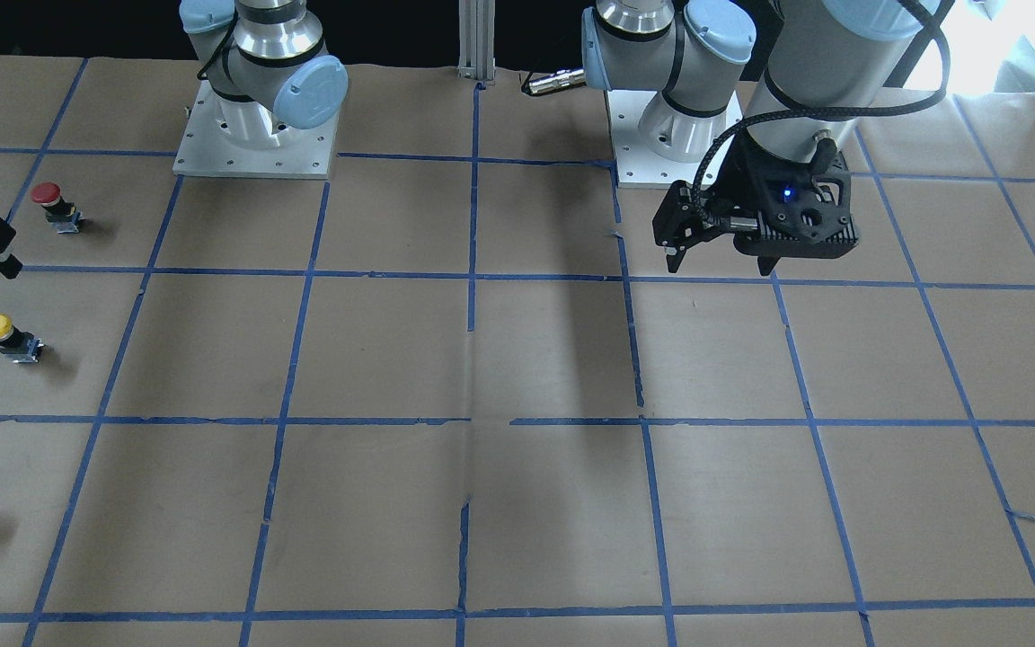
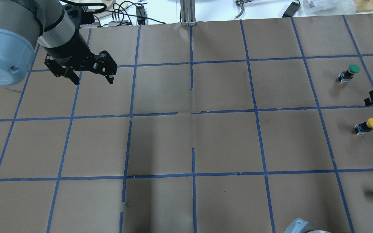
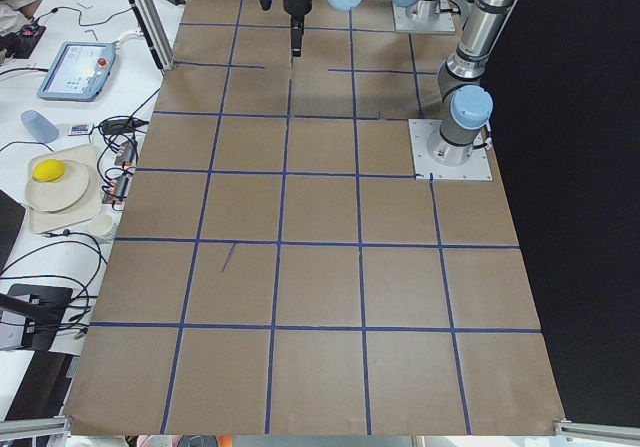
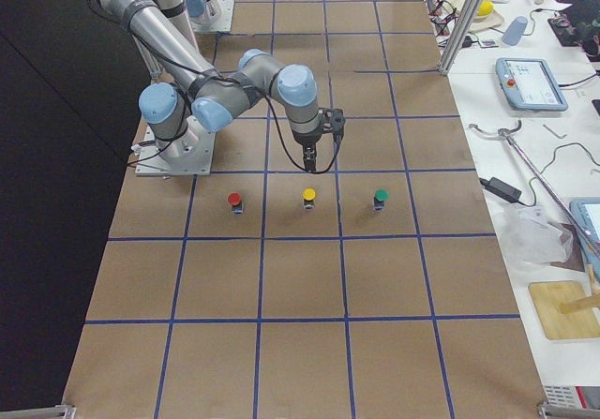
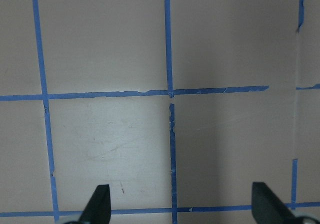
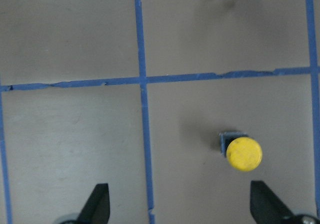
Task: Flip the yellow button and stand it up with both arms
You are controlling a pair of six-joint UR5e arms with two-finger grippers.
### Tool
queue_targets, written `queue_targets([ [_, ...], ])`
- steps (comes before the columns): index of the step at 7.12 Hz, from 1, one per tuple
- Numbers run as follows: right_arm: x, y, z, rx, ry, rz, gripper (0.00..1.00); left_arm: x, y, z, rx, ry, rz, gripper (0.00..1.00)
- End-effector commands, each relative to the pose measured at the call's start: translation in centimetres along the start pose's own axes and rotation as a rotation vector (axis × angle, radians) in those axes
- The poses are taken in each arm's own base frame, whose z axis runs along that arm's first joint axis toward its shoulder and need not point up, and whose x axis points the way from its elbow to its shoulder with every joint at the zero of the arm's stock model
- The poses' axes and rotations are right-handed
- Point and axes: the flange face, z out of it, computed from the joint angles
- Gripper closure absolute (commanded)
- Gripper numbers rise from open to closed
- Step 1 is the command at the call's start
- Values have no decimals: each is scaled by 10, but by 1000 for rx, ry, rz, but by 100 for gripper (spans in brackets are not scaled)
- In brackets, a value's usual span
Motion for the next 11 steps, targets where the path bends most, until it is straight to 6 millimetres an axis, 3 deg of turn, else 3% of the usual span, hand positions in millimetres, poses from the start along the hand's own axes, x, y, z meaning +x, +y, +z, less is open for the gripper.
queue_targets([
  [1, -107, -15, -53, -115, 55, 106, 0, 0, 0, 0, 1, 0, -1, 0],
  [2, -157, -9, -76, -124, 79, 130, 0, 0, 0, 3, -5, 2, -3, 0],
  [3, -194, 3, -78, -138, 81, 126, 0, 0, 0, 0, -1, 2, -1, 0],
  [5, -240, 18, -62, -176, 81, 55, 0, 1, 0, 1, -2, -1, -1, 0],
  [7, -279, 29, -63, -165, 84, -10, 0, 0, 0, 0, -1, 0, -3, 0],
  [8, -300, 30, -72, -146, 83, -59, 0, 1, 1, -2, 2, -3, -1, 0],
  [9, -304, 29, -79, -140, 83, -68, 0, 1, 16, -4, -42, -2, -3, 0],
  [11, -299, 22, -84, -127, 83, -60, 0, -3, 10, -16, -42, 1, -12, 0],
])
